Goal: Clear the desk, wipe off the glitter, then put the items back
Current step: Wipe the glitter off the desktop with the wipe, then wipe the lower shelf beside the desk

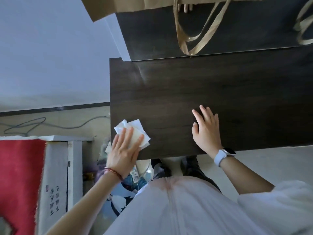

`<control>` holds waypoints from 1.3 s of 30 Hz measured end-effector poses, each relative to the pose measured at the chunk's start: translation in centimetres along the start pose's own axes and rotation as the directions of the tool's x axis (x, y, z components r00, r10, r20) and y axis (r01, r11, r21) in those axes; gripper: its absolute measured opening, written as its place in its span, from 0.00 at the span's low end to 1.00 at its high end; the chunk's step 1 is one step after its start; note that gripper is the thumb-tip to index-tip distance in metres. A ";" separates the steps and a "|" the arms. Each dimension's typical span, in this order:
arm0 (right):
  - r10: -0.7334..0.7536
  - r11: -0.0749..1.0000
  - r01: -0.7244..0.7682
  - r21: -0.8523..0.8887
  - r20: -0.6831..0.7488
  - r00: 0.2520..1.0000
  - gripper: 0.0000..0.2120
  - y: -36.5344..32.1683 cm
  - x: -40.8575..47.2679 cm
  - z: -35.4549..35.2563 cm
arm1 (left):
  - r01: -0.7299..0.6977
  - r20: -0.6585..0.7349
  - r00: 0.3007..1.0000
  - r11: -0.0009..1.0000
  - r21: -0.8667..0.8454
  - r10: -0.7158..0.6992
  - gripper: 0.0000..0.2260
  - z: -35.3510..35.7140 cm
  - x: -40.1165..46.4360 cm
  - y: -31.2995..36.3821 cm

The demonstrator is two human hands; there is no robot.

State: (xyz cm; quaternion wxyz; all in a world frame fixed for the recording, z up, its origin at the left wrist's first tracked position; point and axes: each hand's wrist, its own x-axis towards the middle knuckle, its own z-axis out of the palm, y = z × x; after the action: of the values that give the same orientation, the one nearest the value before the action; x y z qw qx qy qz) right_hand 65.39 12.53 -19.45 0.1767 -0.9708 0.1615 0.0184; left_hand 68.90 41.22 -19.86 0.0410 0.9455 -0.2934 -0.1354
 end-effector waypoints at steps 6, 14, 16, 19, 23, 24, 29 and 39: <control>0.019 1.000 -0.017 -0.027 0.073 0.997 0.22 0.5 -2.7 -0.9 | -0.294 -0.077 0.953 0.956 0.002 0.293 0.17 0.7 4.1 7.9; 0.093 0.960 -0.105 0.260 0.057 0.994 0.20 5.6 -8.3 -4.3 | -0.405 -0.052 0.913 0.879 -0.251 0.406 0.21 -0.1 4.5 17.6; 0.157 0.925 -0.162 0.344 0.041 0.987 0.19 7.6 -9.8 -5.4 | -0.367 0.002 0.922 0.873 -0.321 0.388 0.17 -0.5 4.8 20.7; 0.264 0.825 -0.252 0.506 0.050 0.963 0.17 11.7 -12.3 -7.3 | -0.126 0.100 0.973 0.842 -0.525 0.208 0.14 -0.5 6.1 26.5; 0.389 0.654 -0.359 0.666 0.111 0.915 0.16 18.6 -16.2 -10.9 | 0.081 0.127 0.991 0.530 -0.844 0.050 0.10 -1.1 6.6 36.0; 0.433 0.601 -0.397 0.693 0.135 0.891 0.17 20.3 -17.1 -12.0 | 0.106 0.152 0.987 0.483 -0.869 0.057 0.10 -1.0 6.4 38.4; 0.583 0.355 -0.437 0.827 0.170 0.795 0.16 28.4 -20.6 -16.8 | 0.202 0.252 0.963 0.371 -0.906 0.090 0.05 -0.5 5.6 48.7; 0.758 0.340 -0.469 0.815 0.058 0.650 0.02 40.5 -20.9 -20.0 | 0.243 0.381 0.879 0.420 -0.874 0.285 0.05 1.1 11.4 62.4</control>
State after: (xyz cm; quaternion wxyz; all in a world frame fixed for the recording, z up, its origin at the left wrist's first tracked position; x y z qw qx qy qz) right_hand 32.23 -23.92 -12.47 0.5230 -0.6432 0.5386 -0.1503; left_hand 43.68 -16.62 -13.75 0.4719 0.7030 -0.1862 -0.4985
